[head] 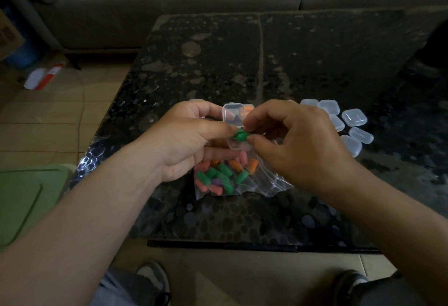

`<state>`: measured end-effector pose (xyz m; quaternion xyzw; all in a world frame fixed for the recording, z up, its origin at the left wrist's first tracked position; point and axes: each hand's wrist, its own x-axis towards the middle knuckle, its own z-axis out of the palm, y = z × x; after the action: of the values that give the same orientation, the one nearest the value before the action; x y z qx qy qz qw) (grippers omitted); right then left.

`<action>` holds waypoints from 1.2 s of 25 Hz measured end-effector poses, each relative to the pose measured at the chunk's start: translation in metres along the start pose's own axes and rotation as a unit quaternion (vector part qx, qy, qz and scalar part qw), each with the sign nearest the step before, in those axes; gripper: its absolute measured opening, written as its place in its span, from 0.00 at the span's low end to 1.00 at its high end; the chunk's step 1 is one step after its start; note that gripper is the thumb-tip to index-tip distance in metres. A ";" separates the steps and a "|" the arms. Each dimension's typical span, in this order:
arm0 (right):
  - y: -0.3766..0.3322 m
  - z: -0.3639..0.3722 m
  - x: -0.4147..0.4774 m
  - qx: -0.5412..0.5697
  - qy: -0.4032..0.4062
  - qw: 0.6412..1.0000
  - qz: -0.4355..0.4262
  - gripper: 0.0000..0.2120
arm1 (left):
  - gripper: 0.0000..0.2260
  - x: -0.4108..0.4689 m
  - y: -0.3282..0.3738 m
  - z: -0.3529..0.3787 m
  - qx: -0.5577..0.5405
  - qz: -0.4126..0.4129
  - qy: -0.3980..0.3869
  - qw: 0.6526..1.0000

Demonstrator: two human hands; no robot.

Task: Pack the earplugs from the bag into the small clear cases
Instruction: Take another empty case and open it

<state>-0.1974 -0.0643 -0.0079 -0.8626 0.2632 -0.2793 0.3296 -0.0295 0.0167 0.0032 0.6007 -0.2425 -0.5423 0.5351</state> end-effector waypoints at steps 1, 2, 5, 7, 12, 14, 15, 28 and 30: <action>0.000 0.000 0.000 0.002 -0.002 1.000 0.002 0.10 | 0.13 0.000 0.000 0.000 0.000 -0.001 -0.001 1.000; 0.000 0.001 0.000 0.004 -0.003 1.000 0.005 0.10 | 0.14 0.000 0.000 0.000 0.003 0.000 -0.003 1.000; -0.001 0.002 -0.001 0.008 -0.004 1.000 0.009 0.11 | 0.16 -0.001 -0.001 0.001 0.007 0.005 -0.003 1.000; -0.001 0.003 -0.001 0.004 -0.007 1.000 0.010 0.11 | 0.16 -0.002 -0.001 0.002 0.009 0.008 -0.005 1.000; 0.001 0.004 -0.001 0.006 -0.002 1.000 0.002 0.11 | 0.19 -0.003 -0.001 0.003 0.006 0.014 -0.007 1.000; 0.002 0.004 0.000 0.014 0.004 1.000 0.000 0.12 | 0.15 -0.003 0.000 0.004 0.001 0.020 -0.003 1.000; 0.002 0.004 0.000 0.022 0.008 1.000 0.000 0.12 | 0.13 -0.003 0.000 0.003 -0.004 0.021 0.000 1.000; 0.004 -0.002 0.006 0.081 0.019 0.996 0.036 0.16 | 0.11 -0.003 0.004 0.001 -0.011 0.029 -0.001 1.000; 0.004 -0.004 0.006 0.085 -0.009 0.996 0.041 0.16 | 0.11 -0.003 0.004 0.001 -0.010 0.030 0.000 1.000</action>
<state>-0.1967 -0.0720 -0.0066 -0.8224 0.2705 -0.2795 0.4151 -0.0302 0.0177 0.0082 0.5877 -0.2555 -0.5285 0.5567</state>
